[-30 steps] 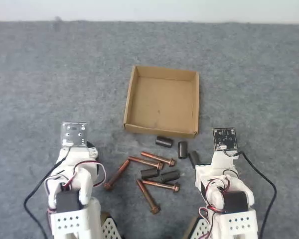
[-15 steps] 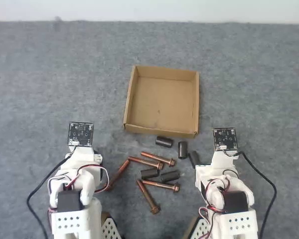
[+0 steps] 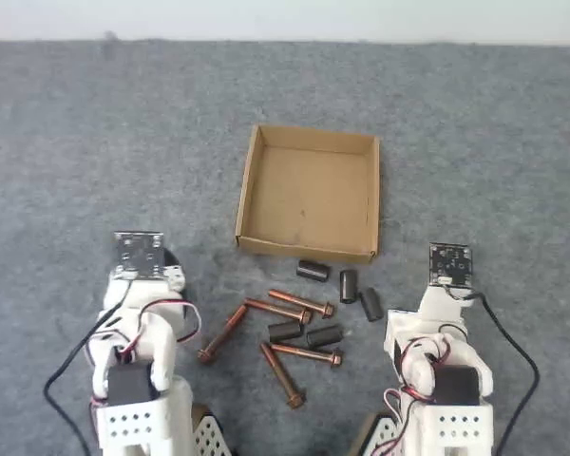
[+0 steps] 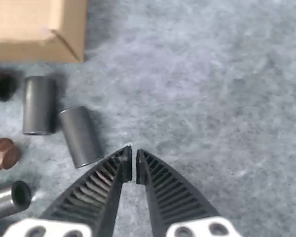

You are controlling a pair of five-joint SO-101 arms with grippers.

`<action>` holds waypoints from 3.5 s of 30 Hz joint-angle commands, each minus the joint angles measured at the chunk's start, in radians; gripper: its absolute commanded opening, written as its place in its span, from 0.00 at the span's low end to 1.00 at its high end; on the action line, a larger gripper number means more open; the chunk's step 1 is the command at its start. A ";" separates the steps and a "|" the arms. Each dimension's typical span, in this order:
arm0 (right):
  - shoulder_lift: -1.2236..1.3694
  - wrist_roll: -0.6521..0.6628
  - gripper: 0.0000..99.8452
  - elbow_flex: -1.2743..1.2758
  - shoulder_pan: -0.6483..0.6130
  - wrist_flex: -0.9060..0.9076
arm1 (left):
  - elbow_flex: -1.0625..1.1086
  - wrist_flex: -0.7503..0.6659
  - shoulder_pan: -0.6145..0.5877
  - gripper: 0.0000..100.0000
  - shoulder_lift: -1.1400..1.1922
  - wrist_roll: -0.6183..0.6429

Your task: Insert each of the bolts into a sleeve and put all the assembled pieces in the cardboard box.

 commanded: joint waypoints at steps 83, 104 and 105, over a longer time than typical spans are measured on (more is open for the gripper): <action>1.231 0.347 0.15 -0.578 -0.291 -0.369 | -0.659 -0.319 -0.448 0.12 1.415 0.226; 1.400 0.350 0.01 -0.664 -0.206 -0.381 | -0.657 -0.318 -0.350 0.11 1.409 0.137; 1.369 0.350 0.01 -0.664 -0.168 -0.381 | -0.657 -0.311 -0.325 0.11 1.409 0.126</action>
